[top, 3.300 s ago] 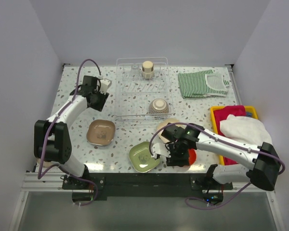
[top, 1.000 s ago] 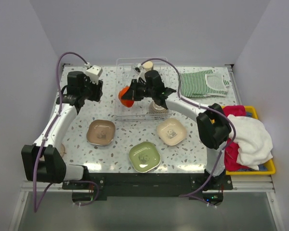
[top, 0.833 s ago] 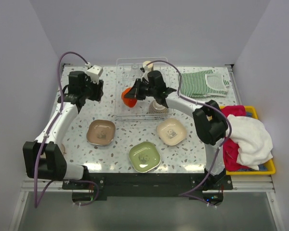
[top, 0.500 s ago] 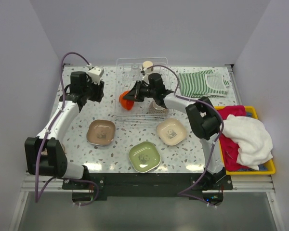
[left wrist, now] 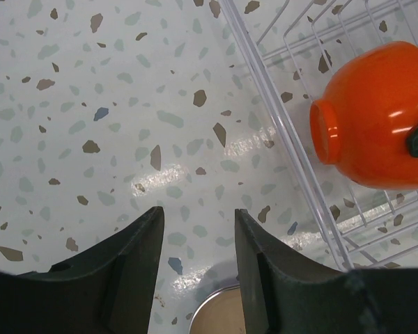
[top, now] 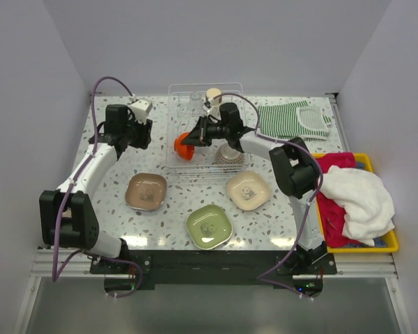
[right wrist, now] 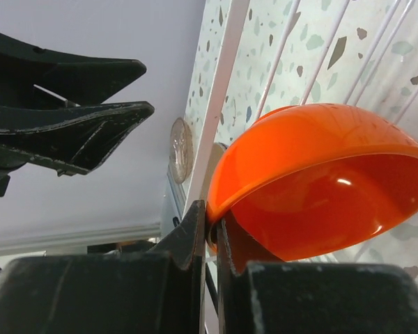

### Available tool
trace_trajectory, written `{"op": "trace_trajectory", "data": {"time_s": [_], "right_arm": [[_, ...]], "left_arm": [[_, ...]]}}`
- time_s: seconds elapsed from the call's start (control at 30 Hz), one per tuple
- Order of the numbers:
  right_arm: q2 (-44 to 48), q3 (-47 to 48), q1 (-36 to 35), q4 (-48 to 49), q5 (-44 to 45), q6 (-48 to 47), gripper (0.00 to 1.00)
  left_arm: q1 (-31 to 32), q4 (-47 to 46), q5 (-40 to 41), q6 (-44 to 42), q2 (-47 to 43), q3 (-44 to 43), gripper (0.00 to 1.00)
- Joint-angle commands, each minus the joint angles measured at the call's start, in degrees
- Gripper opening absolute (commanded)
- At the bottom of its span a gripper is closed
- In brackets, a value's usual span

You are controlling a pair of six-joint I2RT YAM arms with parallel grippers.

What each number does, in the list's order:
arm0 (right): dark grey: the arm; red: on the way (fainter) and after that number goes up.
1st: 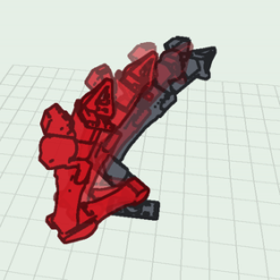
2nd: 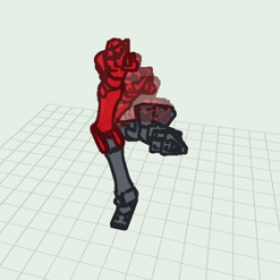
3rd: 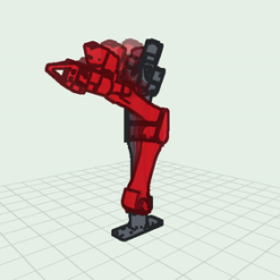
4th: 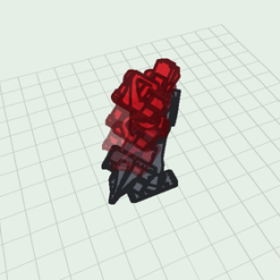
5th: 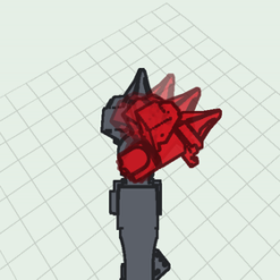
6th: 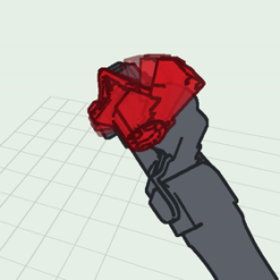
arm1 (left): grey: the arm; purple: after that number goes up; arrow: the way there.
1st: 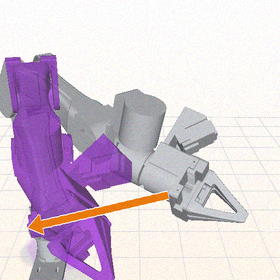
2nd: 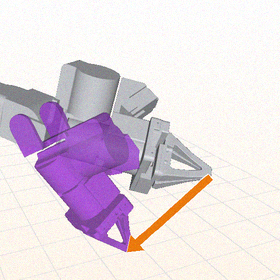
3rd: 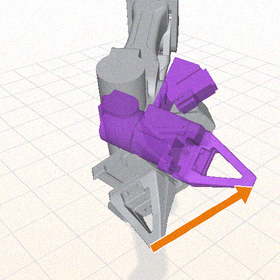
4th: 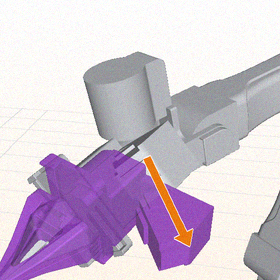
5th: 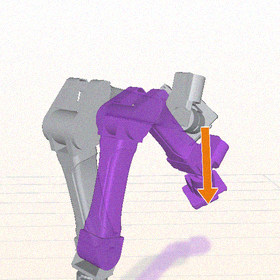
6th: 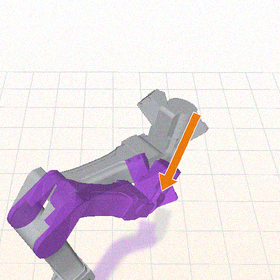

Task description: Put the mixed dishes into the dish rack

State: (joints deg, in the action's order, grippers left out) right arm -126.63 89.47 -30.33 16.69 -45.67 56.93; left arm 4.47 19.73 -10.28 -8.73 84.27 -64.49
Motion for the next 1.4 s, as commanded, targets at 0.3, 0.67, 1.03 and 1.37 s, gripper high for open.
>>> {"op": "trace_trajectory", "data": {"time_s": [0.3,0.67,1.03,1.37], "right_arm": [[3.9,4.7,5.2,-30.3,0.7,-22.9,0.38],[7.0,5.8,4.8,-34.4,3.7,-30.3,0.1],[10.5,6.7,4.3,-28.4,-0.3,-24.0,0.0],[8.6,3.0,2.6,-4.8,-6.8,-6.8,0.0]], "left_arm": [[-0.3,-4.2,-3.1,-0.6,1.3,-2.8,0.5],[-0.2,-5.1,-4.3,0.1,2.1,-3.2,0.5],[-0.2,-4.9,-4.6,0.2,2.0,-3.1,0.5],[0.1,-3.8,-4.7,-0.2,2.8,-4.3,0.5]]}}
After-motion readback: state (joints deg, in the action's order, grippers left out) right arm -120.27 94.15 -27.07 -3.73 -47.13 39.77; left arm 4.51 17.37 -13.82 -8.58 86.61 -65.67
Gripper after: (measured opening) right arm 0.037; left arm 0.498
